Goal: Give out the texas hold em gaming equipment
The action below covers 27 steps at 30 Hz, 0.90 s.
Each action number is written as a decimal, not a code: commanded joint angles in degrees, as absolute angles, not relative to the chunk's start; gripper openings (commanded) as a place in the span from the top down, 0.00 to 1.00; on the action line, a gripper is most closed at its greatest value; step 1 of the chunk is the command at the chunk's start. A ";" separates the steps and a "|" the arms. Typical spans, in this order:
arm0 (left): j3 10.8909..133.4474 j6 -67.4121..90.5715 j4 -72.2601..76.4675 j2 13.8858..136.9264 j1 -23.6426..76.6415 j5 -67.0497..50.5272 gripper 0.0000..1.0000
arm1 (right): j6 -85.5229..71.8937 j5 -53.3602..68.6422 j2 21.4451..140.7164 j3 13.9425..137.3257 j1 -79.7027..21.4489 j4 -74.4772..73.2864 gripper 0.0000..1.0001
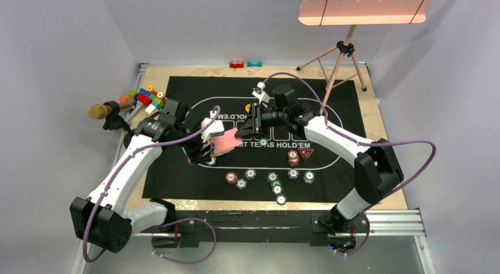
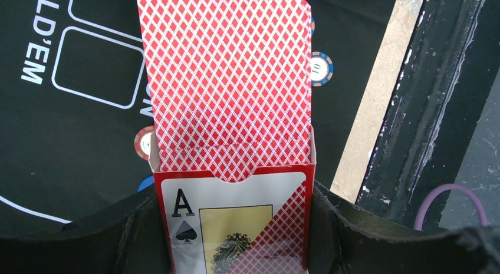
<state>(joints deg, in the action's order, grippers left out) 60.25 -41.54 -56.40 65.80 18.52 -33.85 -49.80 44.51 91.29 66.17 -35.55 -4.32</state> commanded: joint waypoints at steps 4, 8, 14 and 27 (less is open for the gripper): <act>61.00 -41.31 -54.31 64.65 18.63 -36.47 1.00 | -48.68 45.49 88.50 67.03 -34.45 -4.72 0.82; 60.95 -41.31 -54.49 64.52 18.54 -36.43 1.00 | -49.84 46.43 89.08 66.56 -34.41 -3.81 0.92; 60.86 -41.60 -54.93 64.18 18.37 -36.30 1.00 | -60.90 51.98 89.01 62.09 -32.58 9.99 1.00; 60.80 -42.32 -56.31 63.61 18.06 -36.22 1.00 | -58.75 53.38 88.30 65.45 -22.36 5.86 1.00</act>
